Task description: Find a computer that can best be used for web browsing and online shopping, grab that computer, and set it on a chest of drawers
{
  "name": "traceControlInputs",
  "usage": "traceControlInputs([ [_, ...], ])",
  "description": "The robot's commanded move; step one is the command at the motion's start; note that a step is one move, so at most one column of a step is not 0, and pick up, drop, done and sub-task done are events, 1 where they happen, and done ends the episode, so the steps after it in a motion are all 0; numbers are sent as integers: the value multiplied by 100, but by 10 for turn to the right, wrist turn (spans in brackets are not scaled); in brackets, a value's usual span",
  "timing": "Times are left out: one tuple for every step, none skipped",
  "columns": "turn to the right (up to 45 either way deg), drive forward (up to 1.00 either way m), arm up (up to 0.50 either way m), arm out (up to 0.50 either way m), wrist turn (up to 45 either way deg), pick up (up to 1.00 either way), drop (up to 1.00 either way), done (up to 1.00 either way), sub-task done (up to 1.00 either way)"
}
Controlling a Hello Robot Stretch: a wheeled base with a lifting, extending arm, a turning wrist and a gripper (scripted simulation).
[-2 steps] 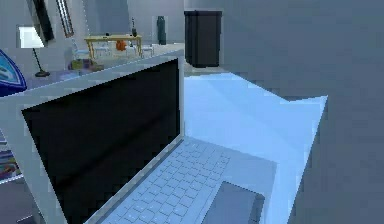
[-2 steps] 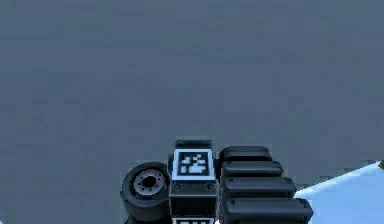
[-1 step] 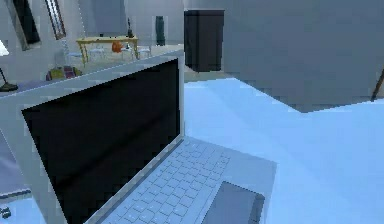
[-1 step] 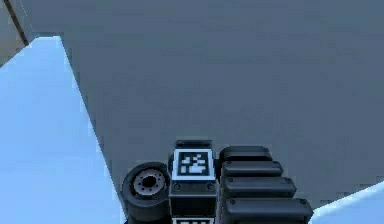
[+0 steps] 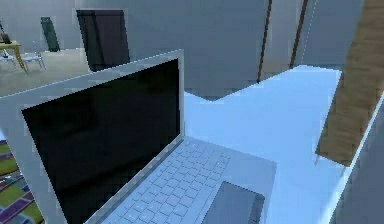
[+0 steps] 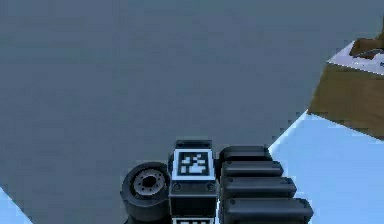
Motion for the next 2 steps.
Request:
traceControlInputs([
  [0,50,0,0,0,0,0,0,0],
  [240,0,0,0,0,0,0,0,0],
])
